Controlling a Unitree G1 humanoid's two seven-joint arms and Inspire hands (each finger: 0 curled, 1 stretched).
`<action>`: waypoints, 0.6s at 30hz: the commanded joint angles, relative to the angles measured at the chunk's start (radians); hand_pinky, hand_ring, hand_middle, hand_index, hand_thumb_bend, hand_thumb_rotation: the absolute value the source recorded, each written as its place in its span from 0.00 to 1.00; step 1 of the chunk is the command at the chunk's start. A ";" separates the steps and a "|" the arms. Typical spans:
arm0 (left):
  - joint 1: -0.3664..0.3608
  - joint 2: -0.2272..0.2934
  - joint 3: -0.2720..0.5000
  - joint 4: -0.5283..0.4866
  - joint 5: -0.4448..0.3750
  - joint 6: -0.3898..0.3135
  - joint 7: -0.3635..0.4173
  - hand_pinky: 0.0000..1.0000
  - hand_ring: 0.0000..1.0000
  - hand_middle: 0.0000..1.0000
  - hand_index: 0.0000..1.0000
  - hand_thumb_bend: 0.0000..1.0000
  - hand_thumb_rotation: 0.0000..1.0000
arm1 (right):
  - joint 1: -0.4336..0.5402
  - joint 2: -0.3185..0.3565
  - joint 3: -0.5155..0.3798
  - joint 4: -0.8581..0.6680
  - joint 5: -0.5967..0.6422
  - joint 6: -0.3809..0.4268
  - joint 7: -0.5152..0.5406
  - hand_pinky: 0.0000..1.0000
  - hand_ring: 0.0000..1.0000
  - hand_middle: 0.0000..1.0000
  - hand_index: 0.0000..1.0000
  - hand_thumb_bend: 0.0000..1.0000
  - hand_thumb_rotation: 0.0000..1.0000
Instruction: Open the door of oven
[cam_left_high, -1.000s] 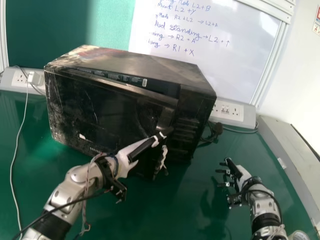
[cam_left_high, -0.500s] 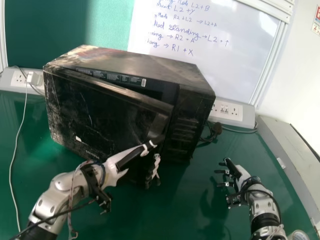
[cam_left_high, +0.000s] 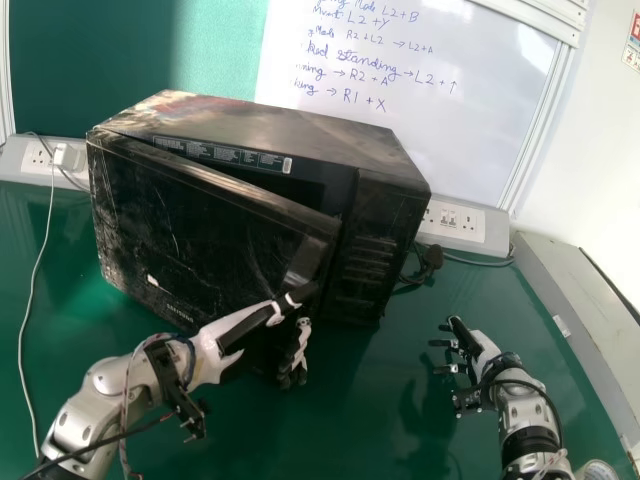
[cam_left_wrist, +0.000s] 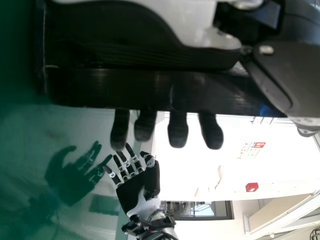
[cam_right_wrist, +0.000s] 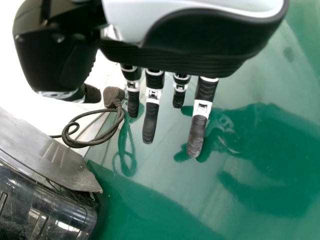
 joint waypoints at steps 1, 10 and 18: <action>-0.002 -0.001 0.009 -0.037 -0.048 -0.061 -0.027 0.01 0.06 0.11 0.14 0.50 0.27 | 0.008 0.003 -0.002 0.015 0.000 0.014 -0.001 0.55 0.65 0.71 0.89 0.42 0.43; 0.049 0.044 0.032 -0.128 -0.115 0.011 -0.043 0.01 0.05 0.10 0.12 0.52 0.30 | 0.010 -0.001 0.017 0.014 -0.018 -0.004 0.003 0.57 0.66 0.69 0.88 0.40 0.48; 0.096 0.065 0.070 -0.180 -0.143 0.040 -0.013 0.00 0.05 0.09 0.13 0.54 0.33 | 0.008 0.002 0.008 0.015 -0.009 0.006 -0.003 0.58 0.65 0.71 0.90 0.41 0.46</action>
